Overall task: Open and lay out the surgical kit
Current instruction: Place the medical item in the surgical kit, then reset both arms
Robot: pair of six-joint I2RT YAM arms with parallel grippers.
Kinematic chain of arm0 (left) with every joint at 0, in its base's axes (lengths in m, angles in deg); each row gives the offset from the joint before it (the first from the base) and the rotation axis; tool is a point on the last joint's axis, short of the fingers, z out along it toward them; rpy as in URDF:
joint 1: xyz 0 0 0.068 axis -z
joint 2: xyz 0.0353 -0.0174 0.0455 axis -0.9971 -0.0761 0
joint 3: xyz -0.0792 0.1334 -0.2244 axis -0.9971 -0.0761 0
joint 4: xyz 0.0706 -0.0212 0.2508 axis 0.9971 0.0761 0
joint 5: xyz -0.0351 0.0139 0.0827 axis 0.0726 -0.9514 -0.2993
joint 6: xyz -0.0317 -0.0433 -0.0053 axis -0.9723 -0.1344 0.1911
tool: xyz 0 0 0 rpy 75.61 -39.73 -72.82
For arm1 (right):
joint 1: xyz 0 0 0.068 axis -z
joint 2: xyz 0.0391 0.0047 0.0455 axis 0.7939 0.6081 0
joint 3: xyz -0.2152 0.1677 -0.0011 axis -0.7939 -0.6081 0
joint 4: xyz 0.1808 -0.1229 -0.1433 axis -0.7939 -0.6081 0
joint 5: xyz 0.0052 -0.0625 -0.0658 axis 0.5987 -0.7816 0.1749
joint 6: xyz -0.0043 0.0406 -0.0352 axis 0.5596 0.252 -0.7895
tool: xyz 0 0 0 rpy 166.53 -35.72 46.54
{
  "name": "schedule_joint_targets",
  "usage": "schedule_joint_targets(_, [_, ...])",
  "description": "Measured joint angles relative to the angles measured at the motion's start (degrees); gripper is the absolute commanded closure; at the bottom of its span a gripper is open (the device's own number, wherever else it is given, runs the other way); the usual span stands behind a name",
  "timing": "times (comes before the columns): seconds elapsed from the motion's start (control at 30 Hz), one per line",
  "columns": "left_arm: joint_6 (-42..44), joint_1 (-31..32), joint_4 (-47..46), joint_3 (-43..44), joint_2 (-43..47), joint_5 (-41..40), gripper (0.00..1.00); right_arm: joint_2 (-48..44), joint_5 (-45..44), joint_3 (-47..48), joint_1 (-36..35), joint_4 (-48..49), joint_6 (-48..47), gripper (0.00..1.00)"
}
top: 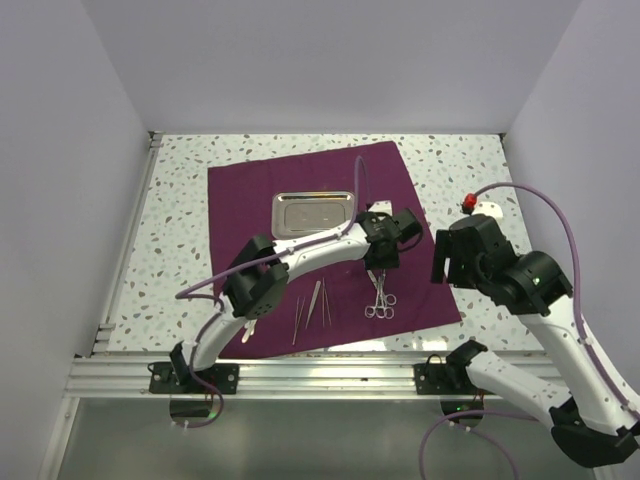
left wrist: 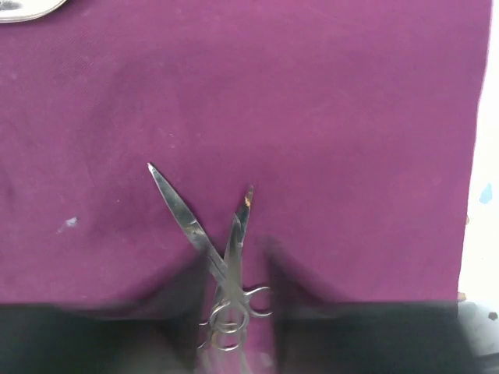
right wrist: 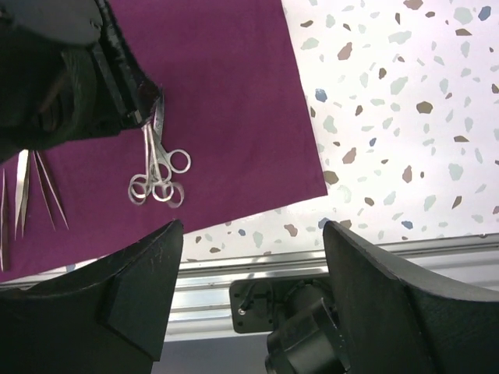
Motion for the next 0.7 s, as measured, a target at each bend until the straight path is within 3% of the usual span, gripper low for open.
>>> schedule_joint_targets(0.1, [-0.28, -0.31, 0.46, 1.4, -0.92, 0.09, 0.32, -2.49, 0.07, -0.55, 0.0, -0.59, -0.07, 0.19])
schedule_joint_targets(0.27, [0.61, -0.17, 0.2, 4.81, -0.61, -0.09, 0.29, -5.46, 1.33, -0.72, 0.0, -0.17, -0.72, 0.04])
schedule_joint_targets(0.4, [3.54, 0.24, 0.37, 4.22, 3.17, -2.47, 0.3, -6.82, 3.96, -0.28, 0.02, 2.03, -1.7, 0.02])
schedule_joint_targets(0.53, [10.82, 0.5, -2.89, -7.65, 18.49, -6.38, 0.32, -6.84, 4.98, 2.75, 0.0, 5.84, -1.92, 0.02])
schedule_joint_targets(0.7, [23.02, 0.61, -11.85, -32.0, 49.7, -12.55, 0.27, -9.33, 4.11, 4.87, 0.0, 14.71, -3.8, 0.01])
